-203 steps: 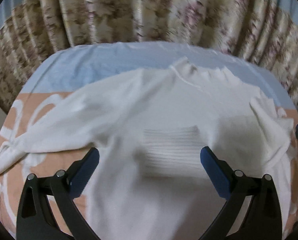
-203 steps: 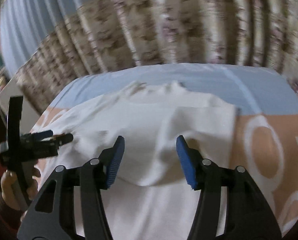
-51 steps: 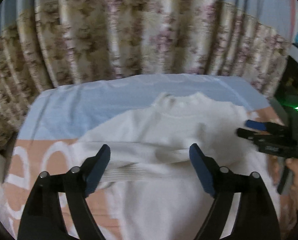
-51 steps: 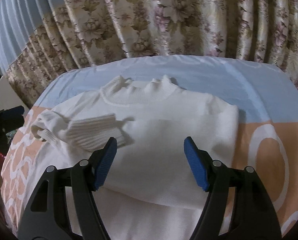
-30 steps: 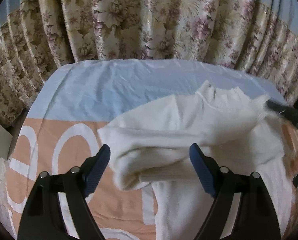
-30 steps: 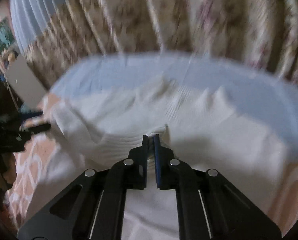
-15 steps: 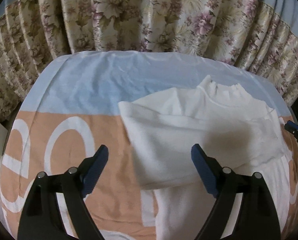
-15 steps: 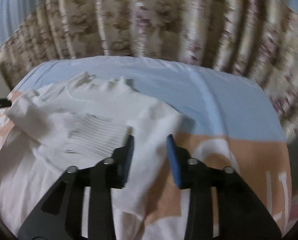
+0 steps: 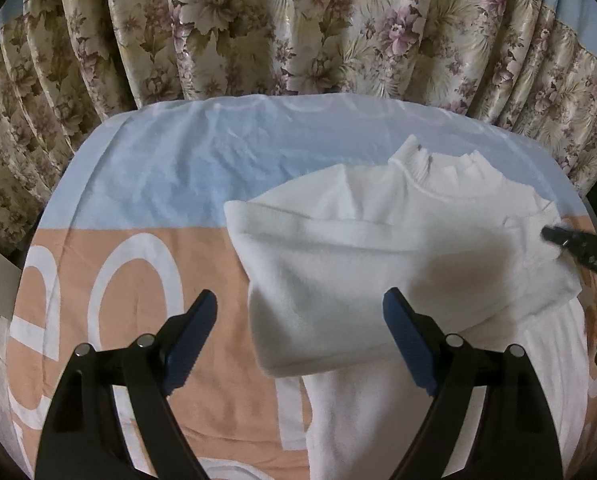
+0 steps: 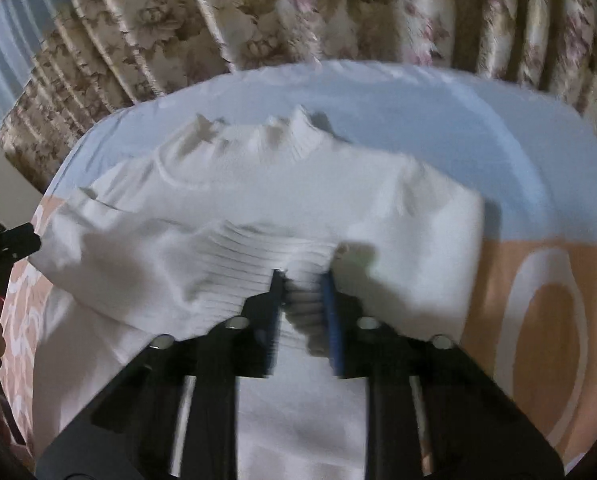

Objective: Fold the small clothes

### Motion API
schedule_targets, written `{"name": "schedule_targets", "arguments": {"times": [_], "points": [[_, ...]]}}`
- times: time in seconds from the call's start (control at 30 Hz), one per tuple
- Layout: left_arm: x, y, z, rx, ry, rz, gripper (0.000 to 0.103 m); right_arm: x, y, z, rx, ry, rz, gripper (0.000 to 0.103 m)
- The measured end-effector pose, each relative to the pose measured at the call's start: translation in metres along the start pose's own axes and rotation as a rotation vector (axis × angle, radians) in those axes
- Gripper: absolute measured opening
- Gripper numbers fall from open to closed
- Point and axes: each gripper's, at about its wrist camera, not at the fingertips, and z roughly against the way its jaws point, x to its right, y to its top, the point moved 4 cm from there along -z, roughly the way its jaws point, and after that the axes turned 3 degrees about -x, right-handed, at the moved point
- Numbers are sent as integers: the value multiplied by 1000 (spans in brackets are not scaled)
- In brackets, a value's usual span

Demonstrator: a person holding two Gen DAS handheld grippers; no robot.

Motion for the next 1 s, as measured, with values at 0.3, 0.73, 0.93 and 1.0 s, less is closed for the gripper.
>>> {"name": "schedule_targets", "arguments": {"times": [0.3, 0.73, 0.93, 1.0], "points": [[14, 7, -10, -3, -16, -14, 86, 35, 11, 55, 173, -104, -77, 20], [25, -1, -38, -90, -37, -31, 63, 48, -19, 24, 38, -63, -139, 41], [2, -27, -33, -86, -86, -4, 66, 36, -26, 14, 1, -62, -103, 44], [-1, -30, -26, -80, -67, -18, 74, 34, -29, 15, -2, -72, -78, 45]]}}
